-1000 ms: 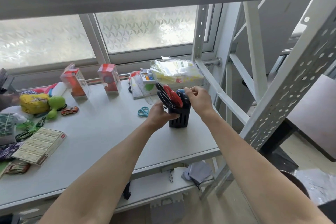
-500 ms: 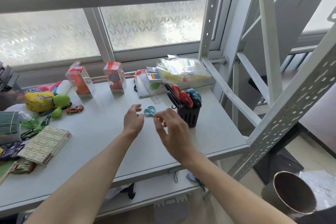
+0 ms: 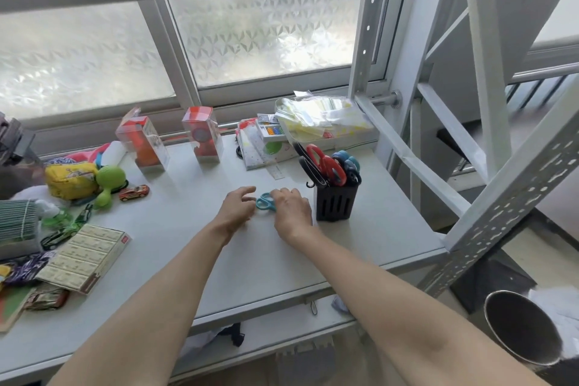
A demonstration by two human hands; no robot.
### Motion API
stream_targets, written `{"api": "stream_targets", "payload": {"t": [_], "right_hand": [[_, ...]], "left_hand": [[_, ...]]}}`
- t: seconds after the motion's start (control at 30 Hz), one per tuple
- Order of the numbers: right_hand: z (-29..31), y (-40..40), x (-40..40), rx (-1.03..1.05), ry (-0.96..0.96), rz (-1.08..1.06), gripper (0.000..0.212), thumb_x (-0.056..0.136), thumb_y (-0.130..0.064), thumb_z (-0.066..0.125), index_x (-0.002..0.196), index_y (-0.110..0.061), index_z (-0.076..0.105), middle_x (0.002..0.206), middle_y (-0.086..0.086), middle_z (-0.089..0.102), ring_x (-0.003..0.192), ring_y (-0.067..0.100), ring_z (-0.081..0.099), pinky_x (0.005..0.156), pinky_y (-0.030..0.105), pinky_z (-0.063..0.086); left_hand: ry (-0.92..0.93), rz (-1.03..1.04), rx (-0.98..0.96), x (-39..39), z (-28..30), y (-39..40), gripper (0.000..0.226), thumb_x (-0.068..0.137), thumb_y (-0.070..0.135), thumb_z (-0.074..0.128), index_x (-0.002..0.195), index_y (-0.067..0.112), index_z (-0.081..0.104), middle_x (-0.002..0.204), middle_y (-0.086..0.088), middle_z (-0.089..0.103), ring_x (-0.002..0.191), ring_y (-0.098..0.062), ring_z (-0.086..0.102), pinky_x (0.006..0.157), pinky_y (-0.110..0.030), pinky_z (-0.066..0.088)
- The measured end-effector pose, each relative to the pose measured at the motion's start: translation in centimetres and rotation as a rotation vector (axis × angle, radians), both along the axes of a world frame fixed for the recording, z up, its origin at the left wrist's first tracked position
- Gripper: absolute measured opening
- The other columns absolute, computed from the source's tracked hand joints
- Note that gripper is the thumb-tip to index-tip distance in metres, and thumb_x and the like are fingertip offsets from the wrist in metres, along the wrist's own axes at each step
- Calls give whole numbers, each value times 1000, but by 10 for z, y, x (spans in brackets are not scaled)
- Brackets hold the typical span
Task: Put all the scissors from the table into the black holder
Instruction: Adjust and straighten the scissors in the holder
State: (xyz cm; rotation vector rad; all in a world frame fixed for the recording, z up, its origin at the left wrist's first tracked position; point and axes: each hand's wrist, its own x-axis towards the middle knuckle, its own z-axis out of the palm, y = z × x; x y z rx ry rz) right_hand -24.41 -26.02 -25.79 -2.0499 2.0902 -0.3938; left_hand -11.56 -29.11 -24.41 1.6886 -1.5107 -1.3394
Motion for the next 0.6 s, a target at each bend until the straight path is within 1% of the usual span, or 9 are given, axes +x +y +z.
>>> {"api": "stream_targets", "payload": {"t": [0.07, 0.13, 0.2, 0.33, 0.4, 0.47, 0.5, 0.53, 0.6], "right_hand": [[-6, 11, -2, -47, -55, 12, 44, 88, 3, 48, 127, -17, 51, 124, 6, 56, 115, 27, 49, 93, 38, 41], [-11, 23, -3, -116, -66, 45, 41, 90, 0, 47, 127, -17, 53, 118, 6, 59, 111, 27, 52, 90, 38, 40], [-13, 34, -7, -187, -86, 62, 34, 93, -3, 46, 122, -14, 58, 110, 7, 63, 104, 28, 55, 85, 38, 42], [-13, 61, -29, -334, -290, 16, 13, 92, -10, 56, 105, -9, 62, 95, 7, 64, 91, 25, 58, 73, 37, 50], [-12, 79, -43, -432, -371, -9, 14, 91, -13, 60, 105, -12, 59, 93, 3, 63, 86, 18, 58, 71, 28, 50], [-5, 98, -57, -546, -439, -50, 14, 92, -14, 62, 106, -13, 58, 92, -1, 61, 80, 12, 55, 67, 18, 45], [1, 106, -65, -606, -482, -83, 13, 92, -14, 62, 104, -12, 57, 88, -2, 58, 76, 10, 52, 65, 16, 44], [7, 111, -75, -665, -522, -129, 11, 93, -14, 62, 102, -12, 56, 85, -3, 56, 72, 10, 50, 64, 17, 44], [23, 112, -96, -777, -569, -251, 11, 93, -14, 62, 98, -11, 52, 79, -3, 52, 67, 13, 48, 61, 26, 47]], "left_hand": [[45, 17, 38, 2, -2, 5, 47, 92, -5, 50, 138, -1, 51, 111, -16, 61, 70, -15, 53, 60, -25, 44], [128, 14, 68, 1, 0, 12, 39, 93, -3, 56, 132, -4, 56, 110, -19, 62, 82, -21, 61, 70, -26, 52], [199, -27, 76, -4, 7, 22, 31, 94, 2, 60, 125, -5, 61, 108, -21, 65, 90, -25, 63, 79, -29, 55], [220, -77, 17, -12, 21, 37, 26, 94, 11, 63, 119, 4, 66, 106, -16, 68, 91, -23, 64, 79, -31, 56], [148, -86, -43, -19, 23, 40, 32, 95, 13, 63, 127, 10, 61, 115, -15, 67, 91, -23, 65, 76, -29, 56], [66, -125, -107, -29, 25, 42, 48, 93, 18, 67, 138, 15, 52, 124, -10, 61, 92, -20, 66, 75, -28, 57], [48, -159, -134, -35, 26, 42, 57, 90, 20, 70, 143, 18, 47, 127, -7, 57, 94, -20, 65, 75, -28, 56], [43, -198, -154, -43, 26, 42, 67, 88, 22, 73, 147, 20, 41, 130, -3, 52, 94, -19, 65, 73, -27, 56], [25, -264, -185, -59, 27, 42, 81, 83, 25, 78, 152, 22, 33, 133, 3, 43, 90, -15, 65, 69, -24, 54]]}}
